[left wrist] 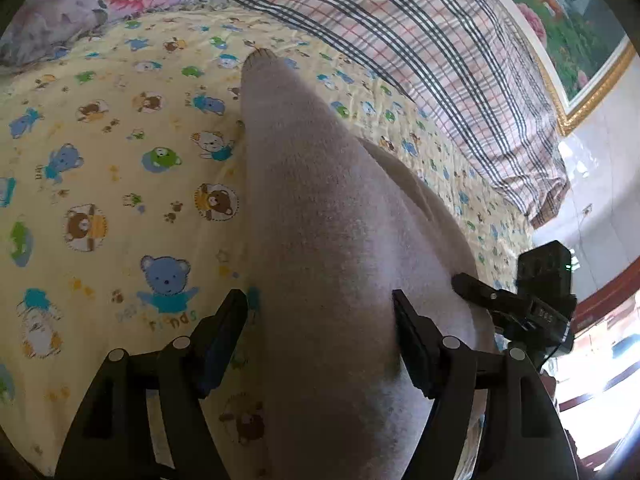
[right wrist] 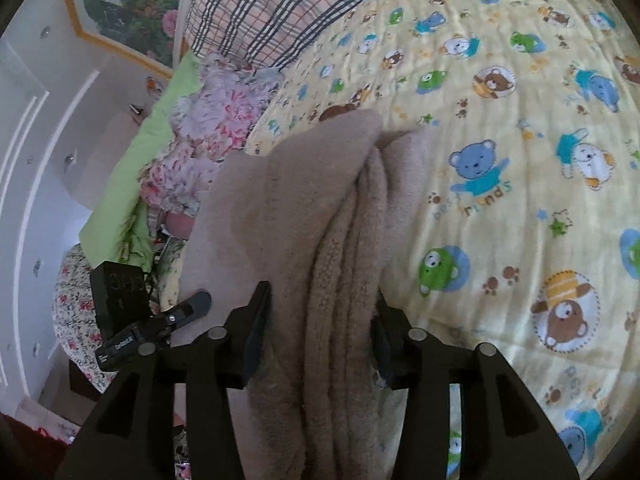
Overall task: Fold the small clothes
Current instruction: 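Lay the folded sweater down on the quilt with both grippers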
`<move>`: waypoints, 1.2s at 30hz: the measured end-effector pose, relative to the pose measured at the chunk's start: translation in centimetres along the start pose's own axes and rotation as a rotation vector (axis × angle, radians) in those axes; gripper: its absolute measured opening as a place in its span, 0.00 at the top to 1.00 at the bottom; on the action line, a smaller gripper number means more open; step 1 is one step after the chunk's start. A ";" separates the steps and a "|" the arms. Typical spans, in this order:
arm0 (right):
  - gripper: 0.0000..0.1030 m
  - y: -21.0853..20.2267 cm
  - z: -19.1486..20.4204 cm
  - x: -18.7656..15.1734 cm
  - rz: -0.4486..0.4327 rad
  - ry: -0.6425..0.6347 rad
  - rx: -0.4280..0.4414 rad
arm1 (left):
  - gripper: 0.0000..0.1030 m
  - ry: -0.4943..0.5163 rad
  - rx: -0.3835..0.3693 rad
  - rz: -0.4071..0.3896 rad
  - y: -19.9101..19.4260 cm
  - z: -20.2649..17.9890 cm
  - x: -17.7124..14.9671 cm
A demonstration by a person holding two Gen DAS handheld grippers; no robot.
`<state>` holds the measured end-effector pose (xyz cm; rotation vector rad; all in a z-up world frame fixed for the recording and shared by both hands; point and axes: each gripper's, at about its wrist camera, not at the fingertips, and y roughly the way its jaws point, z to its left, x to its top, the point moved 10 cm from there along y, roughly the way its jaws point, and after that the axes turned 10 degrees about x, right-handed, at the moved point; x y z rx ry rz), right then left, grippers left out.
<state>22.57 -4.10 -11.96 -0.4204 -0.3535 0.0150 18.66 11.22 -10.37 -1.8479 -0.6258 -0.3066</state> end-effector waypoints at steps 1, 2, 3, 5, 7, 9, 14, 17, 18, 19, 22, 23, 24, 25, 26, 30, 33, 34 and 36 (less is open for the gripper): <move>0.52 -0.4 0.2 0.1 -0.007 -0.005 -0.017 | 0.29 0.006 0.014 -0.008 -0.5 -0.1 0.1; 0.51 -0.7 0.3 0.1 -0.013 -0.006 -0.029 | 0.29 0.015 0.031 -0.019 -1.1 -0.2 0.1; 0.51 -1.1 0.5 0.4 -0.027 -0.009 -0.048 | 0.30 0.027 0.054 -0.033 -1.8 -0.2 0.2; 0.51 -2.9 1.2 1.1 -0.074 -0.027 -0.086 | 0.30 0.044 0.095 -0.070 -3.5 -0.1 0.7; 0.51 -4.5 2.1 1.7 -0.125 -0.052 -0.107 | 0.30 0.050 0.138 -0.110 -5.1 0.2 1.4; 0.51 -6.0 3.6 2.5 -0.174 -0.097 -0.122 | 0.31 0.046 0.174 -0.148 -6.4 0.4 2.3; 0.55 -4.7 6.7 2.7 -0.156 -0.170 -0.139 | 0.45 0.092 0.200 -0.175 -6.7 -1.0 4.1; 0.62 -2.1 7.4 2.7 -0.103 -0.196 -0.147 | 0.57 0.159 0.273 -0.166 -5.0 -1.9 5.1; 0.63 -1.4 7.3 2.8 -0.087 -0.200 -0.151 | 0.60 0.174 0.292 -0.155 -4.2 -1.9 5.3; 0.64 -0.5 7.2 3.0 -0.067 -0.202 -0.157 | 0.62 0.183 0.304 -0.135 -3.2 -1.9 5.5; 0.65 1.2 5.9 3.3 -0.016 -0.195 -0.193 | 0.62 0.198 0.337 -0.100 -0.9 -1.1 5.7; 0.65 1.7 5.3 3.3 -0.003 -0.194 -0.221 | 0.61 0.204 0.348 -0.090 -0.3 -0.8 5.7; 0.67 2.0 4.6 3.2 0.013 -0.192 -0.239 | 0.62 0.207 0.352 -0.076 0.4 -0.4 5.6; 0.74 2.5 3.5 3.2 0.034 -0.181 -0.259 | 0.61 0.209 0.351 -0.062 1.2 0.0 5.4; 0.83 3.0 2.3 3.1 0.058 -0.171 -0.283 | 0.61 0.213 0.350 -0.051 1.8 0.2 5.3; 0.98 3.7 -0.7 3.4 0.062 -0.110 -0.270 | 0.61 0.255 0.398 -0.059 3.0 0.0 5.0; 1.00 3.4 -1.1 3.7 0.056 -0.104 -0.280 | 0.61 0.255 0.405 -0.065 2.3 -0.3 5.1; 1.00 3.2 -1.0 3.7 0.049 -0.100 -0.268 | 0.60 0.242 0.388 -0.068 1.5 -0.4 5.0; 0.98 2.3 -0.2 3.4 0.029 -0.092 -0.252 | 0.60 0.233 0.368 -0.085 -0.3 -0.7 4.7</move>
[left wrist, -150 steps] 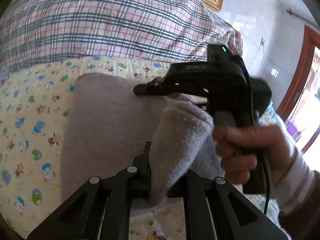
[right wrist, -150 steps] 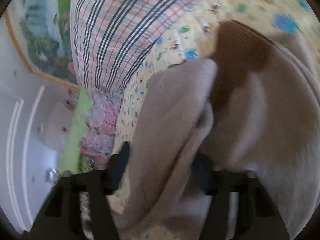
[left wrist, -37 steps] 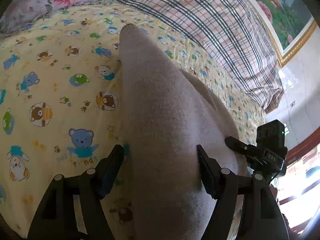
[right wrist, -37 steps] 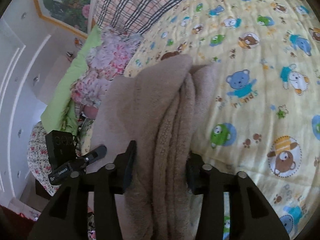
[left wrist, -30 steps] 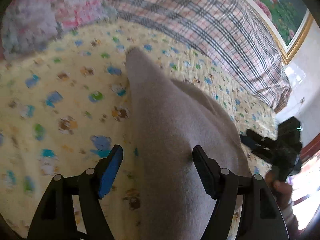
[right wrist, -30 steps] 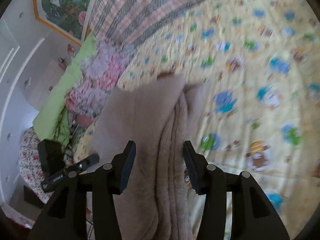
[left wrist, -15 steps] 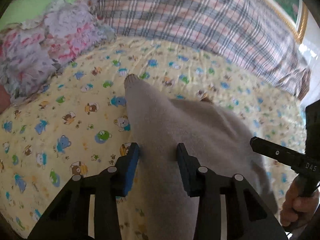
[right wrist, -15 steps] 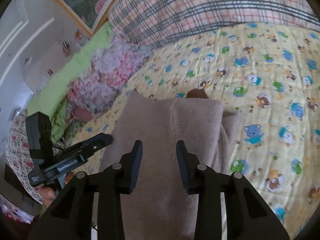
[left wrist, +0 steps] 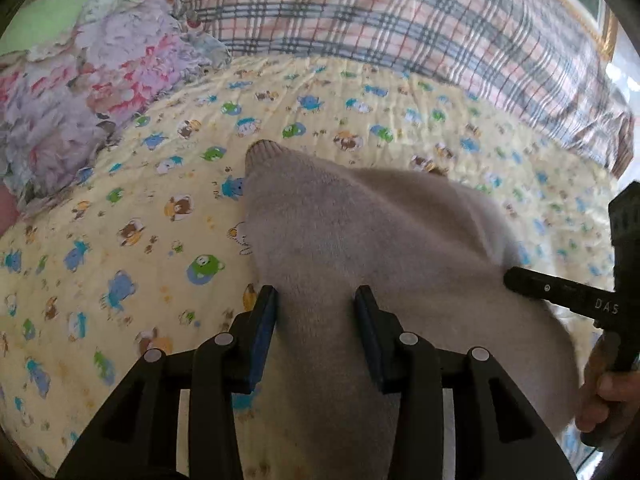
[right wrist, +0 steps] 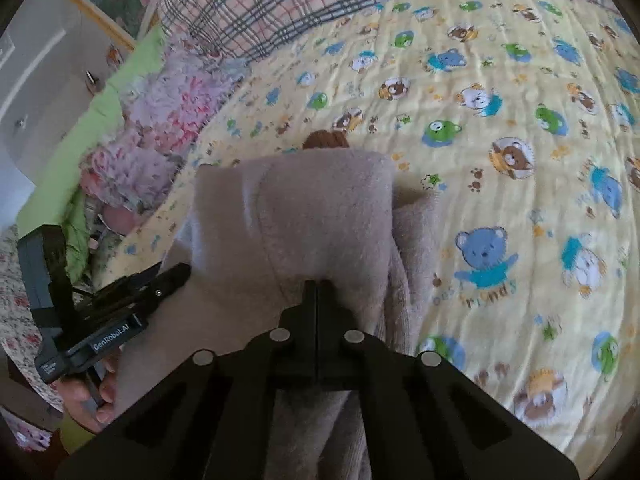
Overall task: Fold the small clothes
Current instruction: 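Lay the folded sweater down on the quilt with both grippers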
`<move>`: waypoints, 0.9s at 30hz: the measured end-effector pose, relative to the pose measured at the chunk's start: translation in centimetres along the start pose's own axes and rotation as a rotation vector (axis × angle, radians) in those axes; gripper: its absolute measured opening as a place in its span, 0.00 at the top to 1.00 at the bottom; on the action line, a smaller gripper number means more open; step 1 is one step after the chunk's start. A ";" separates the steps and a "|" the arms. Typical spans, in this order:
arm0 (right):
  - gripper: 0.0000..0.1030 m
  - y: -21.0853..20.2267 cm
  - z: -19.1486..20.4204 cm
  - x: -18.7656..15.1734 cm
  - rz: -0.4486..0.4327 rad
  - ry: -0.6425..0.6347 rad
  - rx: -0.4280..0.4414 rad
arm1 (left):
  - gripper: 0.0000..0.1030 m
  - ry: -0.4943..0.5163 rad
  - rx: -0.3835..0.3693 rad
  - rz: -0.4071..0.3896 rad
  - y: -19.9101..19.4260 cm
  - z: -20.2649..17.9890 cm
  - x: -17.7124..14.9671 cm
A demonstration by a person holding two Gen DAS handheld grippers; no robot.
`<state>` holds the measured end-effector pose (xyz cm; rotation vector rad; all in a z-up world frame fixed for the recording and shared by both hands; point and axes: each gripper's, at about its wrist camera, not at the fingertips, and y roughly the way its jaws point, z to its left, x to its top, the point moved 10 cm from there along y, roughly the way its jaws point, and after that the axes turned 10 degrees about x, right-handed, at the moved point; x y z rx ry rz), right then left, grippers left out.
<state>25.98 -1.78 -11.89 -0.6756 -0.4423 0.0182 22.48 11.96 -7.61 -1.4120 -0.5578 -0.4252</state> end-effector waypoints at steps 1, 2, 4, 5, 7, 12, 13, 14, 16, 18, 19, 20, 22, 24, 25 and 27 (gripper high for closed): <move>0.96 -0.9 0.5 -0.2 -0.014 -0.002 0.009 | 0.60 0.003 -0.007 -0.013 -1.1 0.1 -0.3; 0.96 -1.6 1.0 -0.4 -0.027 -0.011 0.006 | 0.60 0.009 -0.013 -0.019 -1.9 0.1 -0.6; 0.95 -3.3 1.9 -1.2 -0.040 -0.027 0.004 | 0.59 0.023 -0.022 -0.029 -3.7 0.2 -1.8; 0.94 -4.1 2.3 -1.6 -0.049 -0.032 0.011 | 0.59 0.024 -0.026 -0.034 -4.4 0.3 -2.3; 0.91 -5.5 2.9 -2.6 -0.059 -0.041 0.016 | 0.56 0.016 -0.048 -0.037 -6.1 0.6 -3.8; 0.57 -8.4 3.5 -5.7 -0.082 -0.043 0.005 | 0.53 -0.029 -0.110 -0.003 -7.9 1.1 -7.0; 0.57 -8.8 3.7 -6.4 -0.087 -0.048 0.003 | 0.53 -0.035 -0.116 0.002 -8.1 1.1 -7.6; 0.57 -9.0 3.7 -7.0 -0.087 -0.044 0.000 | 0.53 -0.036 -0.118 0.004 -8.3 1.2 -8.0; 0.57 -9.4 3.6 -8.2 -0.089 -0.043 -0.007 | 0.53 -0.036 -0.123 0.012 -8.3 1.2 -8.9; 0.57 -9.3 3.5 -9.2 -0.082 -0.045 -0.019 | 0.53 -0.038 -0.123 0.024 -8.1 1.3 -9.5; 0.57 -9.2 3.4 -9.6 -0.077 -0.048 -0.029 | 0.53 -0.038 -0.124 0.027 -8.0 1.2 -9.7; 0.57 -9.0 3.4 -10.3 -0.067 -0.050 -0.037 | 0.53 -0.039 -0.126 0.030 -7.9 1.2 -10.0; 0.57 -8.5 3.2 -11.2 -0.050 -0.048 -0.034 | 0.53 -0.041 -0.125 0.037 -7.6 1.3 -10.4; 0.65 -7.8 3.0 -12.0 -0.021 -0.051 -0.044 | 0.53 -0.034 -0.119 0.045 -7.2 1.2 -10.9; 0.85 -7.6 2.9 -12.2 -0.014 -0.058 -0.054 | 0.53 -0.024 -0.108 0.055 -7.0 1.2 -11.2; 0.90 -7.9 3.0 -12.3 -0.009 -0.072 -0.062 | 0.53 -0.003 -0.096 0.053 -7.2 1.0 -11.6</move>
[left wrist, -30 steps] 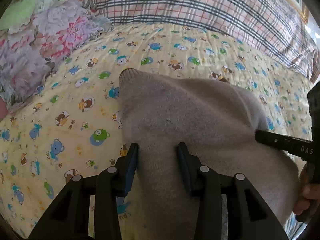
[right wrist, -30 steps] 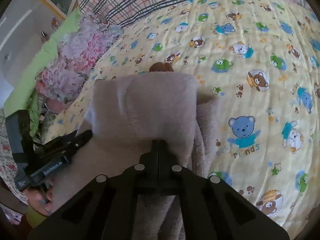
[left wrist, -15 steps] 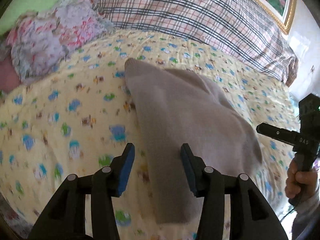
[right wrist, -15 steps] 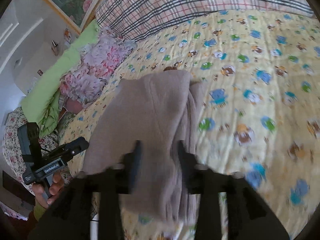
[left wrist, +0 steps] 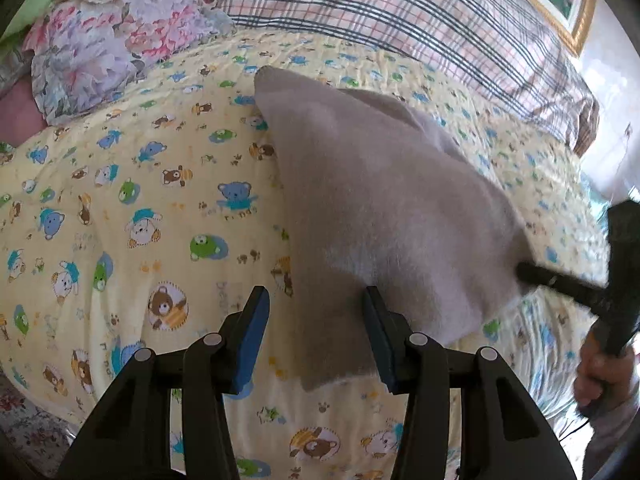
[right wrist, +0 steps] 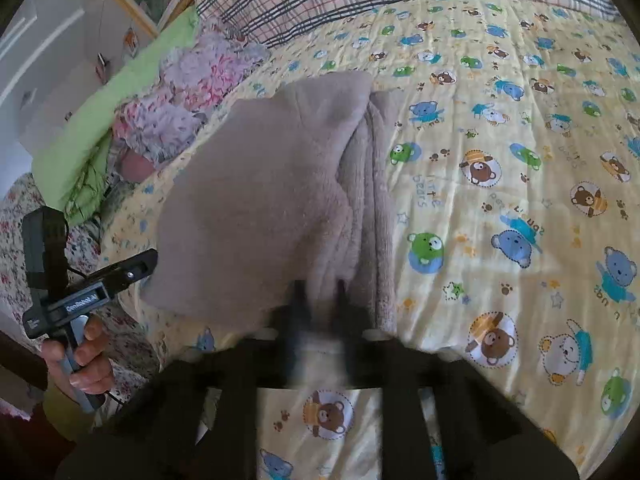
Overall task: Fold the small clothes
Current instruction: 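Lay the folded sweater down on the quilt with both grippers, then open both grippers and lift them away from the folded sweater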
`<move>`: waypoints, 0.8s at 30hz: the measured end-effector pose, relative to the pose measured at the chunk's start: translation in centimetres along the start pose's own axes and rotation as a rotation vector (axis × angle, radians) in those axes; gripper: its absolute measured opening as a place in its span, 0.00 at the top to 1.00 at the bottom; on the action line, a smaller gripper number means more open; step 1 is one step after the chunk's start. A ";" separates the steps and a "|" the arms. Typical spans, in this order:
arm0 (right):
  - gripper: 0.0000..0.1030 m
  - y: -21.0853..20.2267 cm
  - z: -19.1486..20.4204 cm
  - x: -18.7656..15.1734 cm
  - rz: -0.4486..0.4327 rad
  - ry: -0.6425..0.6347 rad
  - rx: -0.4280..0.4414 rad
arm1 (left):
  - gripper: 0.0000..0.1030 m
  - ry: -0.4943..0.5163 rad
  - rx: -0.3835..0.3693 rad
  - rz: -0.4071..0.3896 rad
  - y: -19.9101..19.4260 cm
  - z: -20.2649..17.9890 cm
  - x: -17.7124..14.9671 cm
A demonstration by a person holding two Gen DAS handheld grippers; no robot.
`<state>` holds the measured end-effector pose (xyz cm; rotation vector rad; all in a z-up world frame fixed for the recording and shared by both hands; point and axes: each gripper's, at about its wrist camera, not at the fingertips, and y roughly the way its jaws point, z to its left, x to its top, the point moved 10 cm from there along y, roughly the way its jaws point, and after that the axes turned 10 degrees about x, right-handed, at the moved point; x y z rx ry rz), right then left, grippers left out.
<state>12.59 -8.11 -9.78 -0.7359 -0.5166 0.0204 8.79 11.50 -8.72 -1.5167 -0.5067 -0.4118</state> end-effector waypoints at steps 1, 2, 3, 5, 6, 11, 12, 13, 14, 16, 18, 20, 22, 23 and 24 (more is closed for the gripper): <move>0.91 -0.5 0.2 0.2 -0.007 -0.013 -0.002 | 0.53 0.008 -0.002 -0.003 -0.2 -0.2 -0.2; 0.91 -1.1 0.3 0.4 -0.011 -0.039 -0.016 | 0.53 0.014 -0.005 -0.003 -0.2 -0.3 -0.4; 0.91 -1.5 0.3 0.4 -0.007 -0.053 -0.031 | 0.53 0.017 -0.006 0.003 0.0 -0.4 -0.7; 0.92 -1.7 -0.2 0.2 0.008 -0.074 -0.064 | 0.51 0.019 0.000 0.025 0.8 -0.4 -1.4; 0.92 -1.5 -0.5 0.1 0.017 -0.080 -0.079 | 0.51 0.018 0.007 0.032 1.4 -0.3 -1.8; 0.92 0.3 -2.3 -1.1 0.043 -0.080 -0.134 | 0.45 0.000 -0.008 0.024 2.2 0.4 -2.3; 0.92 0.2 -2.2 -1.1 0.040 -0.078 -0.134 | 0.45 -0.003 -0.012 0.022 2.1 0.5 -2.3; 0.92 0.2 -2.2 -1.1 0.040 -0.074 -0.135 | 0.45 -0.007 -0.014 0.021 2.0 0.5 -2.2; 0.91 0.0 -2.1 -1.0 0.039 -0.071 -0.137 | 0.45 -0.012 -0.015 0.019 1.9 0.6 -2.1; 0.87 -0.5 -1.8 -0.8 0.021 -0.068 -0.126 | 0.45 -0.024 -0.017 0.016 1.6 0.7 -2.1; 0.84 -0.9 -1.8 -0.8 0.010 -0.056 -0.129 | 0.45 -0.037 -0.016 0.014 1.2 0.8 -2.2; 0.82 -1.5 -1.7 -0.8 -0.008 -0.045 -0.121 | 0.45 -0.042 -0.009 0.008 0.6 0.9 -2.3; 0.81 -2.4 -1.4 -0.8 -0.031 -0.037 -0.118 | 0.45 -0.041 -0.001 0.000 0.1 1.0 -2.3; 0.81 -2.8 -1.2 -0.8 -0.042 -0.036 -0.116 | 0.47 -0.043 0.001 -0.006 -0.3 1.1 -2.3; 0.81 -3.1 -1.1 -0.7 -0.052 -0.035 -0.114 | 0.47 -0.046 0.002 -0.015 -0.8 1.1 -2.1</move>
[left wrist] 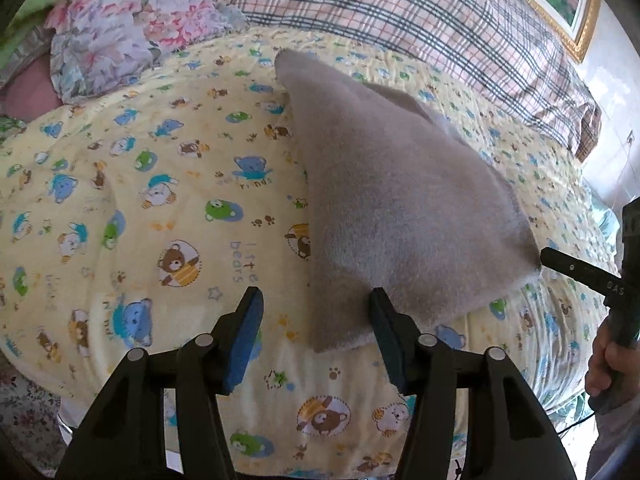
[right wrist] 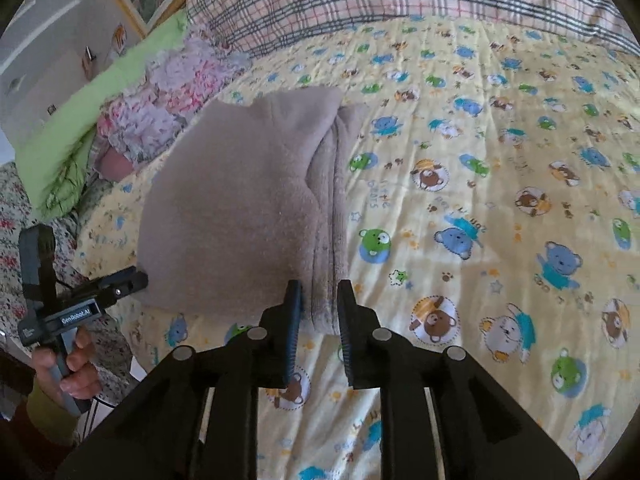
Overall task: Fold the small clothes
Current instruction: 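Open both grippers and lift them away from the folded sweater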
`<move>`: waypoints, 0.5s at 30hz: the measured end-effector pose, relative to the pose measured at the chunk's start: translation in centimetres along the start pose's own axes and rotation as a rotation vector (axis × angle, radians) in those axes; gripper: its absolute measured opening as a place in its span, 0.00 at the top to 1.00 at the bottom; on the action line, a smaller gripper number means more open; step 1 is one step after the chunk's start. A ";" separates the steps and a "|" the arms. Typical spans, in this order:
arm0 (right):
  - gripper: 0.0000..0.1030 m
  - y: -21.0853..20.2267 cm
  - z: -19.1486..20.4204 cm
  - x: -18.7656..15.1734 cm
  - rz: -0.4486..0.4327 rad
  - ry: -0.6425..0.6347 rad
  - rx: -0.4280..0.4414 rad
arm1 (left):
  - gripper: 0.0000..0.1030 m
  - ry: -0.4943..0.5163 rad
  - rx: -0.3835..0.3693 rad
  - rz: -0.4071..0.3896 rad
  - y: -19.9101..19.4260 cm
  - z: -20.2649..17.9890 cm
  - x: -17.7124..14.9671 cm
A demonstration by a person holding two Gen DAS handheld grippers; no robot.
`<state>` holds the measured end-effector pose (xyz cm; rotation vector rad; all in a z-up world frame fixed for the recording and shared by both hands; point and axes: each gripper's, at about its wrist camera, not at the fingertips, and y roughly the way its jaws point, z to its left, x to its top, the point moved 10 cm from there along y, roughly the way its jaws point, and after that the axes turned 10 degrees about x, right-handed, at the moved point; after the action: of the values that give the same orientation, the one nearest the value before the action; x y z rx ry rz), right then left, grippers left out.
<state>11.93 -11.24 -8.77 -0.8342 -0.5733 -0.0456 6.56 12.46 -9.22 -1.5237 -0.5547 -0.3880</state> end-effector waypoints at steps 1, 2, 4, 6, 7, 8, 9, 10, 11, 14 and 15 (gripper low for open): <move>0.81 -0.5 0.2 0.2 -0.015 0.002 0.006 | 0.47 -0.002 0.000 -0.007 -0.3 0.1 0.2; 0.81 -0.9 0.5 0.5 -0.031 0.002 0.013 | 0.47 -0.005 0.000 -0.018 -0.8 0.1 0.5; 0.81 -1.5 1.2 1.3 -0.066 -0.002 0.035 | 0.47 -0.008 -0.008 -0.039 -1.5 -0.1 1.5; 0.81 -1.7 2.0 2.3 -0.093 -0.008 0.058 | 0.47 -0.003 -0.007 -0.057 -1.8 -0.6 2.6; 0.81 -1.5 2.3 2.8 -0.098 -0.013 0.067 | 0.47 0.001 0.017 -0.062 -1.7 -0.8 3.4; 0.81 -1.0 2.7 3.4 -0.102 -0.017 0.073 | 0.48 0.004 0.036 -0.065 -1.6 -0.9 3.9; 0.81 -0.6 2.8 3.8 -0.104 -0.020 0.074 | 0.49 0.002 0.052 -0.072 -1.4 -1.0 4.7; 0.81 -0.1 3.0 4.3 -0.104 -0.021 0.075 | 0.49 -0.008 0.055 -0.079 -1.2 -1.0 5.4; 0.81 0.7 3.2 4.9 -0.102 -0.018 0.084 | 0.49 -0.028 0.052 -0.079 -0.9 -1.0 6.2; 0.81 2.5 3.7 5.8 -0.083 -0.016 0.097 | 0.48 -0.070 0.041 -0.055 0.6 -0.8 7.6; 0.81 3.1 3.6 5.8 -0.071 -0.015 0.088 | 0.47 -0.070 0.060 -0.043 1.4 -0.6 7.7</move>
<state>16.03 -5.52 -6.11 -0.7286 -0.6150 -0.0787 13.73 12.68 -5.99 -1.4737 -0.6495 -0.3494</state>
